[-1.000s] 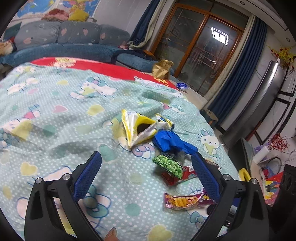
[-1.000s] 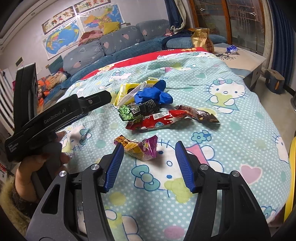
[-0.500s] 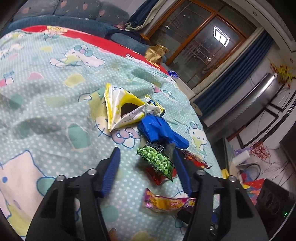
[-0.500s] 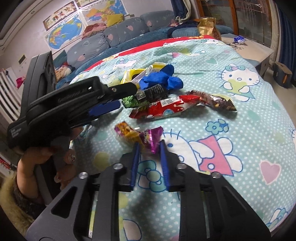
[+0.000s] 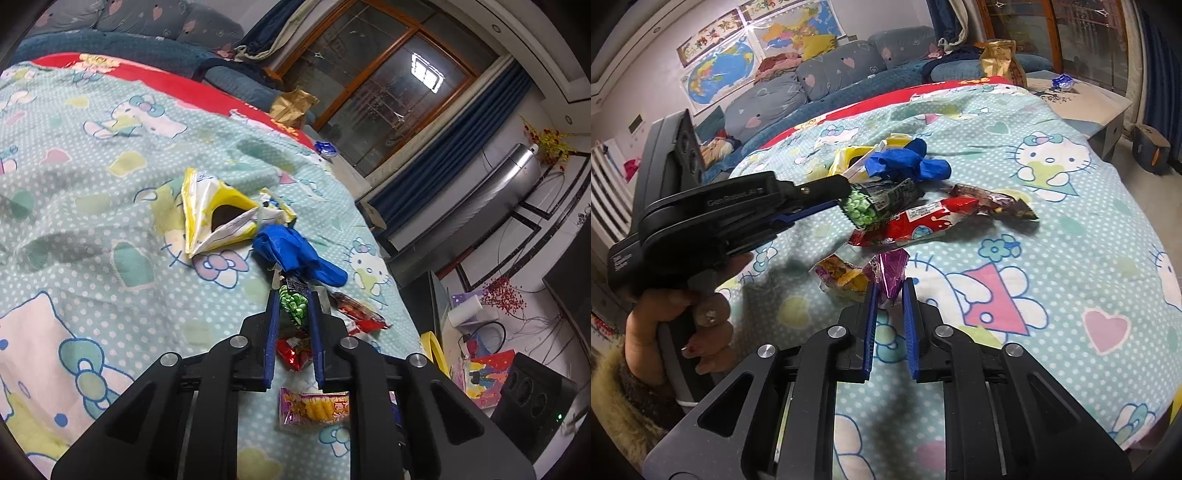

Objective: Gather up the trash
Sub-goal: 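Grasp the green snack packet with the left gripper while the right grasps a purple-gold wrapper, then carry the green packet and wrapper over the yellow bin and release both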

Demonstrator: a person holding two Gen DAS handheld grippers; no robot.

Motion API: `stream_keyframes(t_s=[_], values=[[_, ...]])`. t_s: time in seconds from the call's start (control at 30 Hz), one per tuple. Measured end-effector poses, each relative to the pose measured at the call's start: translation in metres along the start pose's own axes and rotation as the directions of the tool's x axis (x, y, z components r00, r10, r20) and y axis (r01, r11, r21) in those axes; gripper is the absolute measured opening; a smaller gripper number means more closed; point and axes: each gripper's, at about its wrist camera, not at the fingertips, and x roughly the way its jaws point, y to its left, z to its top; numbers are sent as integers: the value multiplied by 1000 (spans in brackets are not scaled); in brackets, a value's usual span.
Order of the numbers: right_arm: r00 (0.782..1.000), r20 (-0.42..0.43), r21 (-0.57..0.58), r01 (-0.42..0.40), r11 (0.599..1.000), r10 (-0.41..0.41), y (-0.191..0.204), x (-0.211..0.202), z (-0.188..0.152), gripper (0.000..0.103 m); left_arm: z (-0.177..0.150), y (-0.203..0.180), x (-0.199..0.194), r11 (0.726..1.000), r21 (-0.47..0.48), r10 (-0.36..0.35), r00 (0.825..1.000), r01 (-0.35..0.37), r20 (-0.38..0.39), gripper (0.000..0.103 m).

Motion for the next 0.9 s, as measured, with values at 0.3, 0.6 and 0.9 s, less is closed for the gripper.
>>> stream_keyframes(t_s=[0.3, 0.6, 0.9], values=[[1000, 21, -7, 2, 1000, -2, -3, -17, 2, 9, 2, -15, -17, 999, 46, -26, 999, 25, 20, 8], [999, 40, -14, 18, 1000, -17, -11, -31, 2, 9, 3, -34, -37, 995, 90, -54, 998, 50, 44, 6], [995, 82, 11, 59, 998, -59, -29, -51, 5, 9, 2, -56, -51, 989, 128, -79, 995, 71, 64, 5]])
